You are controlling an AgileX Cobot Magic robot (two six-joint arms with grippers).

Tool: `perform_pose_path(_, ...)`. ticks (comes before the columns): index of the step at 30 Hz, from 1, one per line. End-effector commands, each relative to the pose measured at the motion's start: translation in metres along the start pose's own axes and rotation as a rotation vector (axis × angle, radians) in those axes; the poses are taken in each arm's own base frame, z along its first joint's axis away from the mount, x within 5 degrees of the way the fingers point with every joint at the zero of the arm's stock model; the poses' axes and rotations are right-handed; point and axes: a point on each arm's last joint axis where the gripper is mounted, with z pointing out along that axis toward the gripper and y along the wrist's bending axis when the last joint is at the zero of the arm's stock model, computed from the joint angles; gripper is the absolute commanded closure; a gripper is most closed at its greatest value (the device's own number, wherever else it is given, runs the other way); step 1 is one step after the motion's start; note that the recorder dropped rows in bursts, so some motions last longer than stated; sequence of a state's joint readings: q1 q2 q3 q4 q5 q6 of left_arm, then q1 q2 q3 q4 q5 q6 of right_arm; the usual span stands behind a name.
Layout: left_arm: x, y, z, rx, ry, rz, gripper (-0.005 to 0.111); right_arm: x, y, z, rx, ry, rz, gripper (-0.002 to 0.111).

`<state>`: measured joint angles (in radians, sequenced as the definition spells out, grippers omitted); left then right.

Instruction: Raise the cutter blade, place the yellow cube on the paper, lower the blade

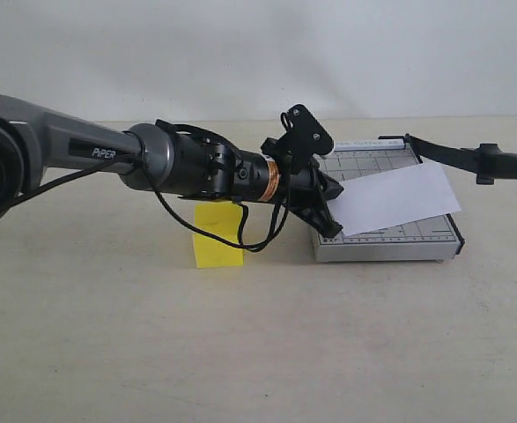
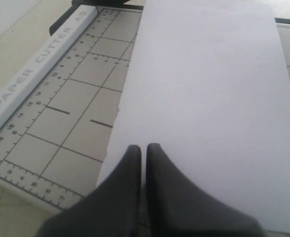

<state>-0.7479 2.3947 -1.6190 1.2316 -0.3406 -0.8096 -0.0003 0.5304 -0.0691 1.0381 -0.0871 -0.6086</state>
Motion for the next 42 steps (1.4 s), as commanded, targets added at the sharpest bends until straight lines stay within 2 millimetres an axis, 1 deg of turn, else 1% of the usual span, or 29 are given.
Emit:
perform_pose_path(1,0.003,0.0,0.007,-0.007,0.011,0.014,0.102,-0.001,-0.001,-0.001,0.003,-0.015,-0.004,0.108)
perform_pose_path(5,0.004,-0.001,0.01,0.004,0.0,0.014,0.102,-0.001,-0.001,-0.001,0.003,-0.015,-0.004,0.108)
perform_pose_path(10,0.016,-0.006,0.017,0.037,0.005,0.004,0.102,-0.001,-0.001,-0.001,0.003,-0.015,-0.004,0.108)
perform_pose_path(13,0.015,-0.007,0.021,0.04,-0.004,0.008,0.102,-0.001,-0.001,-0.001,0.003,-0.015,-0.004,0.108)
perform_pose_path(16,0.003,-0.001,0.022,0.025,-0.039,0.019,0.102,-0.001,-0.001,-0.001,0.003,-0.015,-0.004,0.108)
perform_pose_path(18,0.001,0.0,0.023,0.019,-0.043,0.022,0.102,-0.001,-0.001,-0.001,0.003,-0.015,-0.004,0.108)
perform_pose_path(20,-0.006,0.002,0.019,0.013,-0.054,0.006,0.102,-0.001,-0.001,-0.001,0.003,-0.015,-0.004,0.108)
perform_pose_path(25,-0.03,0.013,0.003,-0.031,-0.091,0.011,0.102,-0.001,-0.001,-0.001,0.003,-0.015,-0.004,0.108)
perform_pose_path(26,-0.042,0.016,-0.005,-0.043,-0.114,0.008,0.102,-0.001,-0.001,-0.001,0.003,-0.015,-0.004,0.108)
perform_pose_path(27,-0.047,0.017,-0.009,-0.047,-0.124,0.005,0.102,-0.001,-0.001,-0.001,0.003,-0.015,-0.004,0.108)
perform_pose_path(28,-0.058,0.019,-0.016,-0.055,-0.145,-0.001,0.102,-0.001,-0.001,-0.001,0.003,-0.015,-0.004,0.108)
perform_pose_path(29,-0.063,0.02,-0.019,-0.057,-0.155,-0.012,0.102,-0.001,-0.001,-0.001,0.003,-0.015,-0.004,0.108)
perform_pose_path(30,-0.067,0.02,-0.022,-0.057,-0.167,-0.038,0.1,-0.001,-0.001,-0.001,0.003,-0.015,-0.004,0.108)
perform_pose_path(32,-0.075,0.022,-0.028,-0.056,-0.18,-0.119,0.09,-0.001,-0.001,-0.001,0.003,-0.015,-0.004,0.108)
perform_pose_path(35,-0.083,0.028,-0.042,-0.115,-0.149,-0.289,0.066,-0.001,-0.001,-0.001,0.003,-0.015,-0.004,0.108)
perform_pose_path(37,-0.082,0.036,-0.058,-0.205,-0.1,-0.409,0.048,-0.001,-0.001,-0.001,0.003,-0.015,-0.004,0.108)
perform_pose_path(38,-0.079,0.04,-0.068,-0.242,-0.083,-0.452,0.043,-0.001,0.0,-0.001,-0.003,-0.016,-0.007,0.108)
perform_pose_path(39,-0.074,0.043,-0.078,-0.27,-0.066,-0.493,0.04,0.0,0.001,-0.001,-0.011,-0.016,-0.011,0.108)
perform_pose_path(41,-0.065,0.046,-0.098,-0.301,-0.037,-0.552,0.04,0.0,0.003,-0.001,-0.03,-0.008,-0.018,0.108)
perform_pose_path(42,-0.059,0.048,-0.11,-0.316,-0.033,-0.617,0.04,0.001,0.004,-0.001,-0.043,-0.001,-0.022,0.108)
